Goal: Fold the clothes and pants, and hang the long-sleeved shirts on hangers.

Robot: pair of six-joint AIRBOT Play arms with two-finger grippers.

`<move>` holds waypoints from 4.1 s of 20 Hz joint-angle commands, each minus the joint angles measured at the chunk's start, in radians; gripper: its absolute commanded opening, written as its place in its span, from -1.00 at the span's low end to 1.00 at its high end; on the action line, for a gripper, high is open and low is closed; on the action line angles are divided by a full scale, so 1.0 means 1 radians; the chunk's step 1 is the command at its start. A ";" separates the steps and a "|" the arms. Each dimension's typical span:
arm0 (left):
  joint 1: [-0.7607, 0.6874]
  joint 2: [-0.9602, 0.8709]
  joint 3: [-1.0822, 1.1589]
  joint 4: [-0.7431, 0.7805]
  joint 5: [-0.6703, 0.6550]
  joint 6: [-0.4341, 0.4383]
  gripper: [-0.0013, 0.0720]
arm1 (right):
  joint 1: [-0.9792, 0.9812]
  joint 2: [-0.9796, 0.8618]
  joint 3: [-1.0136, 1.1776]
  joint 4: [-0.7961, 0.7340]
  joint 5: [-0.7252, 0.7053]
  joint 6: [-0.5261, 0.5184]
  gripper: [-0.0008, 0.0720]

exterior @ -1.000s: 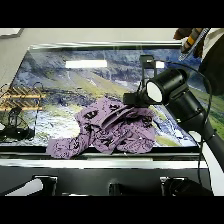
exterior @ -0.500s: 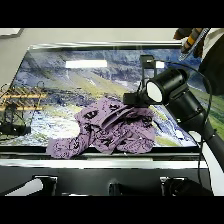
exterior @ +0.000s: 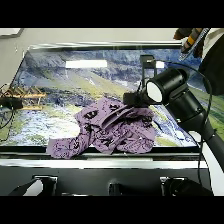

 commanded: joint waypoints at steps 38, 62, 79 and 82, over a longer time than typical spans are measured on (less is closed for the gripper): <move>-0.717 0.819 -0.303 -0.096 -0.589 -0.382 -0.91 | 0.000 -0.121 -0.001 -0.157 -0.020 0.120 -0.86; -0.717 0.811 -0.351 -0.101 -0.517 -0.340 -0.91 | 0.000 -0.129 0.000 -0.161 -0.040 0.135 -0.86; -0.717 0.603 -0.354 -0.175 -0.296 -0.046 -0.91 | 0.000 -0.040 0.000 -0.144 -0.168 0.131 -0.86; -0.717 0.554 -0.354 -0.192 -0.253 -0.019 -0.91 | 0.000 0.000 0.000 -0.145 -0.220 0.128 -0.86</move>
